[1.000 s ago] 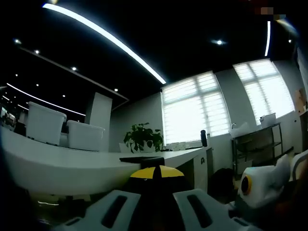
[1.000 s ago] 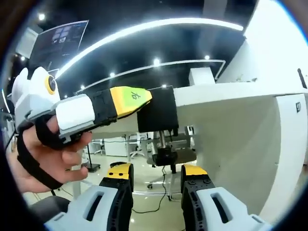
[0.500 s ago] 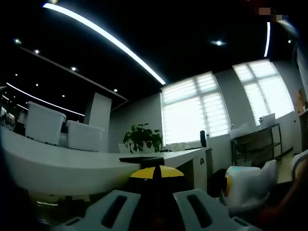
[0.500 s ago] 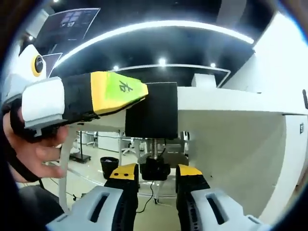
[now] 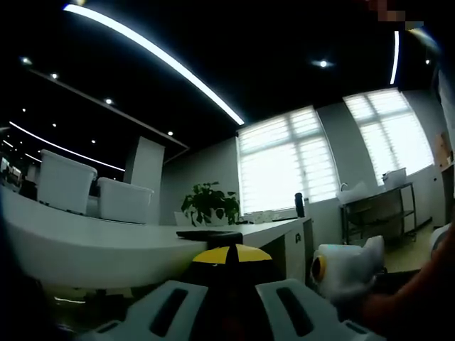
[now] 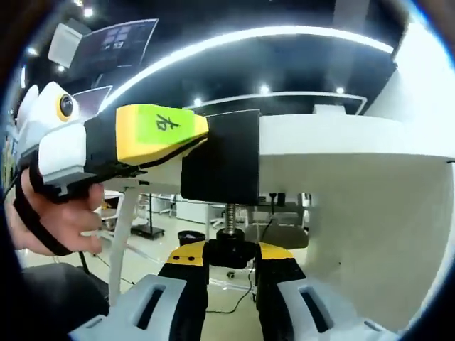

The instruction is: Clamp the fixed fixture on the desktop, loosen the retaining clip, secure it to the edge of the desk, and tighten the retaining clip.

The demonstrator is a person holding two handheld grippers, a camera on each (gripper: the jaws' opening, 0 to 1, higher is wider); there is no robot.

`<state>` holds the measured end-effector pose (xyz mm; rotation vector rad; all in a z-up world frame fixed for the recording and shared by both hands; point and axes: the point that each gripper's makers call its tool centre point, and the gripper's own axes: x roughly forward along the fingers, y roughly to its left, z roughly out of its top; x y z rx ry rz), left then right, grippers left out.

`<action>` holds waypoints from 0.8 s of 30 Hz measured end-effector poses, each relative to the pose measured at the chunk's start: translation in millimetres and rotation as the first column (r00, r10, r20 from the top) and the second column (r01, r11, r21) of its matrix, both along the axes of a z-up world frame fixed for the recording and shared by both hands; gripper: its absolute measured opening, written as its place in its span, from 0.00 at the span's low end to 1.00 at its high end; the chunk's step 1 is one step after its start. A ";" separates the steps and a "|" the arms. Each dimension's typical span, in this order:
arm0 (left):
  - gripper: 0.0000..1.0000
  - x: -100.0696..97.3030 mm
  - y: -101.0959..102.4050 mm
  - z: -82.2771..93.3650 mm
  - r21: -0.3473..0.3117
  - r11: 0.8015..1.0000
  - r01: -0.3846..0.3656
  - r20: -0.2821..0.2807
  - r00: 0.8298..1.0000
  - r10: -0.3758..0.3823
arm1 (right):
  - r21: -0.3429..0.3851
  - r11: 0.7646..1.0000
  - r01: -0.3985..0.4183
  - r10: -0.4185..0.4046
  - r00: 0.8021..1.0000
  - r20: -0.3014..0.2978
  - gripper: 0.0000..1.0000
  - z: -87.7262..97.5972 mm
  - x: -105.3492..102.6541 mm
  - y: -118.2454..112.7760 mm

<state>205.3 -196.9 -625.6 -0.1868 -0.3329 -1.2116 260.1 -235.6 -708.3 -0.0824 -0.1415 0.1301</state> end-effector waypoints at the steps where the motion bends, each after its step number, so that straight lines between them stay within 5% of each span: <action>1: 0.03 -0.2 -0.2 0.0 0.001 1.000 0.001 0.000 1.000 -0.001 | 0.000 0.999 -0.053 0.053 0.999 -0.004 0.23 -0.3 1.8 1.3; 7: 0.03 -0.7 -0.5 0.1 0.003 1.000 -0.002 0.002 1.000 0.002 | 0.003 0.947 -0.323 0.322 0.945 -0.049 0.23 -2.2 3.9 -5.8; 11: 0.03 -0.7 -0.1 0.2 0.002 1.000 0.000 0.002 1.000 0.000 | 0.007 0.903 -0.430 0.429 0.900 -0.078 0.23 -6.1 10.4 6.3; 15: 0.03 -1.2 0.6 0.3 0.000 1.000 0.001 0.002 1.000 -0.001 | 0.010 0.880 -0.474 0.473 0.876 -0.092 0.24 -5.6 17.1 8.3; 20: 0.03 0.6 -0.4 0.1 -0.002 1.000 0.002 0.000 1.000 -0.002 | 0.021 0.876 -0.482 0.482 0.871 -0.096 0.24 -5.8 14.0 9.2; 24: 0.03 1.3 -0.7 0.0 -0.001 1.000 0.002 0.003 1.000 -0.002 | 0.046 0.898 -0.438 0.440 0.893 -0.094 0.25 -8.7 11.1 7.3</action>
